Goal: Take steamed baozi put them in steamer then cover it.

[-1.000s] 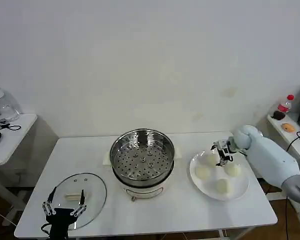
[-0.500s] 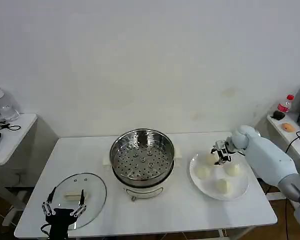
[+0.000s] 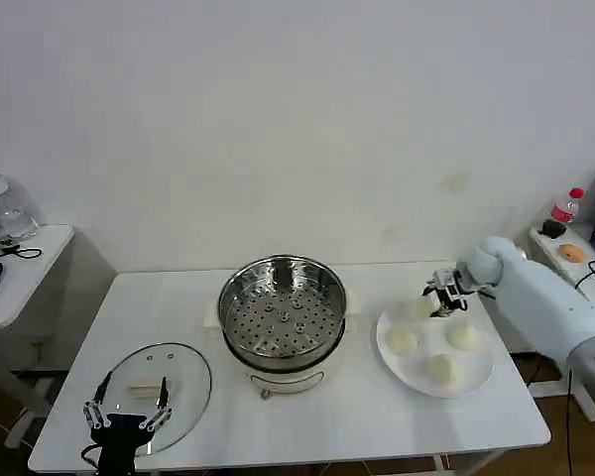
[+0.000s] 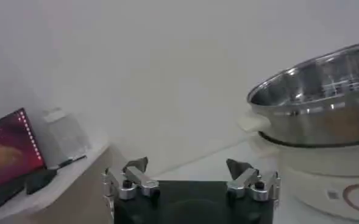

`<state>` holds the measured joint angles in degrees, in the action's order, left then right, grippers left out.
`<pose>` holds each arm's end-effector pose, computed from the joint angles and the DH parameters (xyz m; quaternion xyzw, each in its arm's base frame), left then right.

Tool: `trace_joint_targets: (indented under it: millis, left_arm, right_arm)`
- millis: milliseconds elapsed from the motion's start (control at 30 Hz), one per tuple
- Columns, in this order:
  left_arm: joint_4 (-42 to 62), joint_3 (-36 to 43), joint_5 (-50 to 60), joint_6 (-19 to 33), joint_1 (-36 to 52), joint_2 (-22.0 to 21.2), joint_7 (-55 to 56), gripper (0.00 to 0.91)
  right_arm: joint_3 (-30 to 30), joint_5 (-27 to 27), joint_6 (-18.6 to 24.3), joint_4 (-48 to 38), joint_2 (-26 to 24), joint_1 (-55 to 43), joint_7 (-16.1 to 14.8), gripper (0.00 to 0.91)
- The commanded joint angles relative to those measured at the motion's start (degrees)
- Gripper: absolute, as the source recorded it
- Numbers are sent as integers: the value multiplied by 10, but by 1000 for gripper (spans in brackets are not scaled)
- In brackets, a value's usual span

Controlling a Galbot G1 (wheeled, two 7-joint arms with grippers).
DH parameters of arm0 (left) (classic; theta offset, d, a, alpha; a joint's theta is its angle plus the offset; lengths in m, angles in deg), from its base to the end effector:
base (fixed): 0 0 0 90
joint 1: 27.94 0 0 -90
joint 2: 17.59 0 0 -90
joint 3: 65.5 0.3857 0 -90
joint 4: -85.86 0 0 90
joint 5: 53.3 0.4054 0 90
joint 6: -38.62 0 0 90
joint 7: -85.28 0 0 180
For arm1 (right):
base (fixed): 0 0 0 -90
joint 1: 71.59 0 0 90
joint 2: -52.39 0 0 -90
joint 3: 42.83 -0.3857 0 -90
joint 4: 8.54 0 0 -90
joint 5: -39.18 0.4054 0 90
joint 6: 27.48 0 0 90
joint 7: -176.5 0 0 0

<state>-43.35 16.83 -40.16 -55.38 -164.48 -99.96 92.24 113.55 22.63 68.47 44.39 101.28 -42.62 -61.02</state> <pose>0.1251 0.0587 -0.3104 0.0633 -0.9718 -0.2124 0.0805 0.6486 -0.1910 -0.2109 0.4769 -0.5528 0.6122 0.3036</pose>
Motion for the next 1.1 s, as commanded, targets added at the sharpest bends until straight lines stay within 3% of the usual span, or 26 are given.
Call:
trace_joint_targets:
  millis: [33, 200, 300, 467, 800, 1033, 1100]
  left_arm:
    - [1, 1, 0, -1, 1, 0, -1, 907]
    - [-1, 3, 0, -2, 8, 3, 1, 907]
    - [-7, -1, -2, -3, 9, 4, 2, 907]
    - [-12, -19, -20, -9, 2, 8, 4, 907]
    - [-25, -28, -38, -17, -13, 8, 3, 907]
    - [-35, -21, -34, -19, -17, 2, 5, 907]
    - [-35, -22, -34, -19, -17, 0, 5, 907]
  right_arm:
    - [92, 98, -5, 130, -55, -103, 0, 615]
    - [152, 153, -10, 164, -46, -187, 8, 615]
    - [210, 205, -11, 172, -14, -276, 17, 615]
    - [278, 244, -7, 182, 43, -356, 30, 615]
    - [337, 266, 39, 206, 156, -366, 71, 615]
    - [358, 235, 89, 195, 209, -333, 79, 615]
    - [358, 203, 112, 184, 218, -326, 81, 615]
